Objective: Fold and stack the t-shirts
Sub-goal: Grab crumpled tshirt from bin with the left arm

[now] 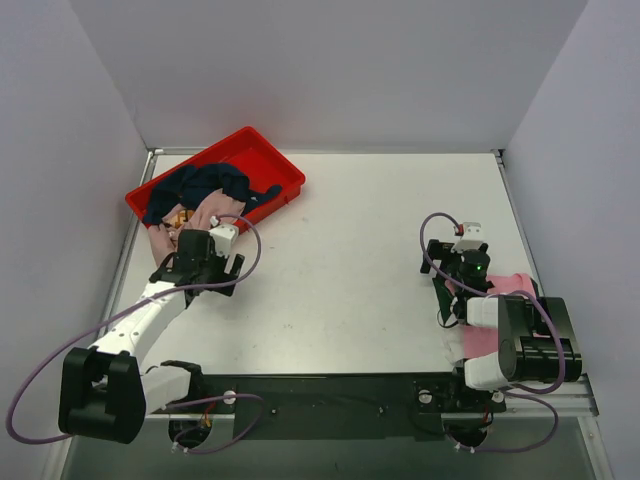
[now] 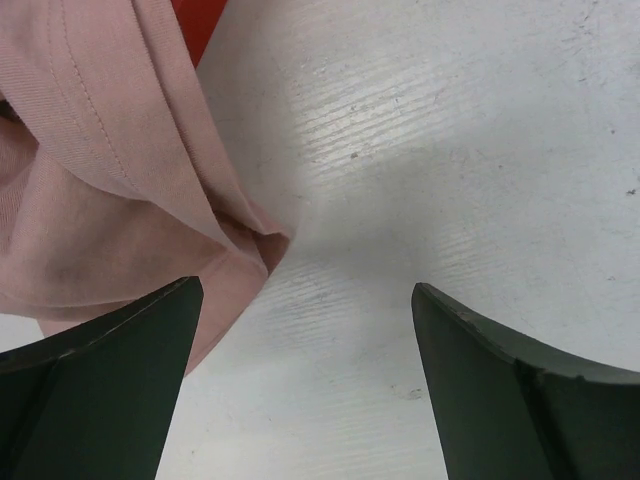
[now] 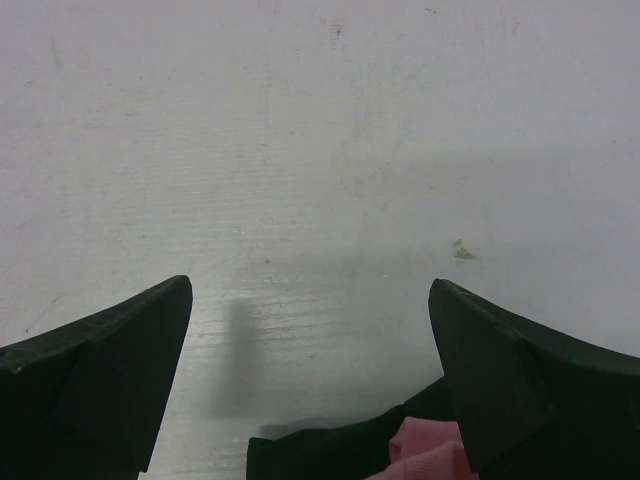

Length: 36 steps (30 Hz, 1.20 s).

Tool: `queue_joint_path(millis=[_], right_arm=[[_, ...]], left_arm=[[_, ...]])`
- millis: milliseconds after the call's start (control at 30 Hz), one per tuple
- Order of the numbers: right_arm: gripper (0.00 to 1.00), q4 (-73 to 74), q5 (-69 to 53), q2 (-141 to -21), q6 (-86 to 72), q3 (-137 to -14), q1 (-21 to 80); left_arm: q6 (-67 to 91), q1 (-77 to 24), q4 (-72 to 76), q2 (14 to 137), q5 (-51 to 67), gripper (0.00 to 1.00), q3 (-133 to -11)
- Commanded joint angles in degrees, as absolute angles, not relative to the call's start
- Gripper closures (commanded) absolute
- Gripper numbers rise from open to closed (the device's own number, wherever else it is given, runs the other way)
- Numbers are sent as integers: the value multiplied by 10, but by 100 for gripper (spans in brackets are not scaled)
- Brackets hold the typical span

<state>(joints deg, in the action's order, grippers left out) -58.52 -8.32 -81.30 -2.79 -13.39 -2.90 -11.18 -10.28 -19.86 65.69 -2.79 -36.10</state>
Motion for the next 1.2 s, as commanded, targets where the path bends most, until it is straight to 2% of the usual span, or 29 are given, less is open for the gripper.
queue_joint_path(millis=[0, 133, 233, 333, 500, 600, 800, 933, 1100, 1167], right_arm=[[0, -605, -82, -802, -29, -149, -25], [0, -588, -63, -795, -38, -162, -26], [0, -378, -26, -738, -55, -246, -26], [0, -316, -52, -698, -69, -316, -25], [0, -171, -120, -658, -153, -477, -12], [0, -89, -93, -668, -108, -544, 53], [0, -74, -114, -693, -98, -592, 109], [0, -78, -109, -712, -101, -582, 126], [0, -39, -89, -749, -93, -590, 156], [0, -38, -79, -758, -91, -592, 163]], left_arm=[[-113, -87, -220, 659, 45, 3, -409], [-190, -87, -306, 674, 114, 3, -481], [-193, -87, -347, 692, 99, 3, -558], [-179, -86, -374, 722, 84, 3, -669], [-111, -61, -423, 872, 50, 3, -872], [-85, -39, -446, 952, 39, 3, -952], [-64, -18, -492, 1164, 25, 9, -1141], [-57, -18, -520, 1288, 96, 8, -1344], [-48, -25, -516, 1337, 105, 5, -1377], [-34, -25, -521, 1357, 87, 10, -1377]])
